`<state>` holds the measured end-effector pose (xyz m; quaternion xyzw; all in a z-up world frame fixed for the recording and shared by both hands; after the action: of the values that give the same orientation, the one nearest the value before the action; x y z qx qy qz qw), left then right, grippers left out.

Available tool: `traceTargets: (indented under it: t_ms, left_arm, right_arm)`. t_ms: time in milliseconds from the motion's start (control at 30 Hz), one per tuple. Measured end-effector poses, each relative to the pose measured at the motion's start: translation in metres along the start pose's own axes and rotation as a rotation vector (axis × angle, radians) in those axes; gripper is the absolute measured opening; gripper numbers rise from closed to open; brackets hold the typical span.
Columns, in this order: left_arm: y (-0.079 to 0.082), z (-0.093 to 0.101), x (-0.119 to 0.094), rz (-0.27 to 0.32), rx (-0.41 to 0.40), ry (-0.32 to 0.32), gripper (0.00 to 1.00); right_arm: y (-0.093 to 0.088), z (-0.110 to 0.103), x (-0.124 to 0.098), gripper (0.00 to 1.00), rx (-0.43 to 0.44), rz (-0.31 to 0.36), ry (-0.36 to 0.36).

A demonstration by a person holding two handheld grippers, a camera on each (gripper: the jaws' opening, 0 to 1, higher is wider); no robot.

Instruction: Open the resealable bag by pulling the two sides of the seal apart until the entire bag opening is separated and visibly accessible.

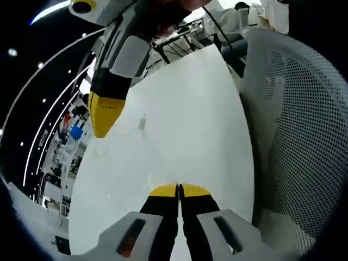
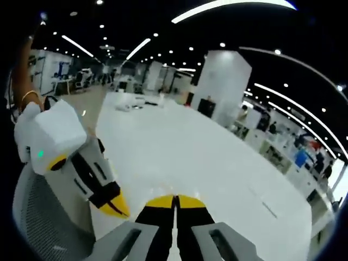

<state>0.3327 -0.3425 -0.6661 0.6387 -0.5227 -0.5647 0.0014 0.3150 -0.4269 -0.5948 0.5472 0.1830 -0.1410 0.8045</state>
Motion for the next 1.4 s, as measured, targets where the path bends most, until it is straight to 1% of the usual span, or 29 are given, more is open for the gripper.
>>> traceTargets:
  t_ms: [100,167,267,333,367,400,467,633,700,767,900,967,1000,1033,1067,1100,1133,1167,1267,1300,1400]
  left_arm:
    - [-0.005,0.007,0.001,-0.009,-0.001,-0.011,0.00]
    - [-0.009,0.014,0.003,-0.024,-0.001,-0.035,0.00]
    - [-0.014,0.023,0.004,-0.036,-0.022,-0.064,0.00]
    - [-0.015,0.024,0.004,-0.035,-0.034,-0.061,0.00]
    - [-0.016,0.024,0.004,-0.034,-0.051,-0.057,0.00]
    - [-0.016,0.022,0.002,-0.020,-0.082,-0.033,0.00]
    - [-0.016,0.020,-0.001,0.000,-0.137,-0.025,0.02]
    - [-0.019,0.017,-0.006,0.006,-0.178,-0.015,0.07]
    - [-0.019,0.016,-0.008,0.014,-0.190,-0.010,0.12]
    - [-0.019,0.015,-0.011,0.031,-0.214,0.009,0.15]
    - [-0.021,0.015,-0.018,0.047,-0.265,0.031,0.15]
    - [-0.021,0.014,-0.023,0.065,-0.301,0.047,0.17]
    - [-0.019,0.012,-0.026,0.119,-0.330,0.060,0.20]
    - [-0.018,0.012,-0.028,0.155,-0.367,0.060,0.23]
    - [-0.018,0.012,-0.030,0.176,-0.411,0.057,0.26]
    - [-0.020,0.012,-0.032,0.182,-0.445,0.051,0.29]
    - [-0.022,0.011,-0.034,0.187,-0.460,0.060,0.31]
    - [-0.024,0.010,-0.036,0.191,-0.466,0.070,0.33]
    - [-0.029,0.007,-0.042,0.214,-0.529,0.088,0.36]
    - [-0.031,0.006,-0.044,0.220,-0.544,0.097,0.39]
    - [-0.039,0.004,-0.048,0.210,-0.580,0.115,0.46]
  right_arm:
    - [-0.013,-0.009,0.001,0.00,0.016,-0.033,0.015]
    - [-0.022,-0.017,0.002,0.00,0.019,-0.052,0.030]
    - [-0.036,-0.030,0.004,0.00,0.015,-0.087,0.054]
    - [-0.042,-0.036,0.006,0.00,0.007,-0.100,0.062]
    - [-0.045,-0.039,0.007,0.00,0.016,-0.106,0.069]
    - [-0.048,-0.041,0.009,0.00,0.033,-0.112,0.070]
    - [-0.052,-0.044,0.011,0.00,0.046,-0.121,0.077]
    - [-0.063,-0.047,0.014,0.00,0.037,-0.150,0.073]
    - [-0.065,-0.047,0.015,0.00,0.032,-0.158,0.072]
    - [-0.069,-0.046,0.017,0.00,0.028,-0.165,0.070]
    - [-0.072,-0.041,0.022,0.00,0.028,-0.175,0.062]
    - [-0.073,-0.036,0.025,0.00,0.033,-0.177,0.051]
    - [-0.074,-0.034,0.026,0.00,0.030,-0.176,0.046]
    - [-0.074,-0.032,0.027,0.00,0.024,-0.177,0.043]
    - [-0.074,-0.030,0.028,0.00,0.016,-0.176,0.038]
    - [-0.074,-0.027,0.029,0.00,0.015,-0.175,0.034]
    - [-0.074,-0.025,0.029,0.00,0.014,-0.175,0.031]
    - [-0.075,-0.023,0.031,0.00,0.009,-0.177,0.029]
    - [-0.077,-0.015,0.033,0.00,-0.001,-0.184,0.023]
    - [-0.077,-0.012,0.035,0.00,-0.003,-0.184,0.019]
    - [-0.078,-0.005,0.039,0.00,-0.017,-0.189,0.011]
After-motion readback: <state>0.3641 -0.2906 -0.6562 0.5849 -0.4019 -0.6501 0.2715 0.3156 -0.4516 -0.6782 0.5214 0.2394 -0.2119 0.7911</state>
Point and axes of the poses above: the point that each gripper's makers call its tool centre point, and the gripper's own axes: x roughly forward along the fingers, z roughly to its right, y roughly out of its top, the point moved 5 cm from there along -x, roughly backward along the fingers, and after that the axes turned 8 degrees about -y, right-handed, at the moved point
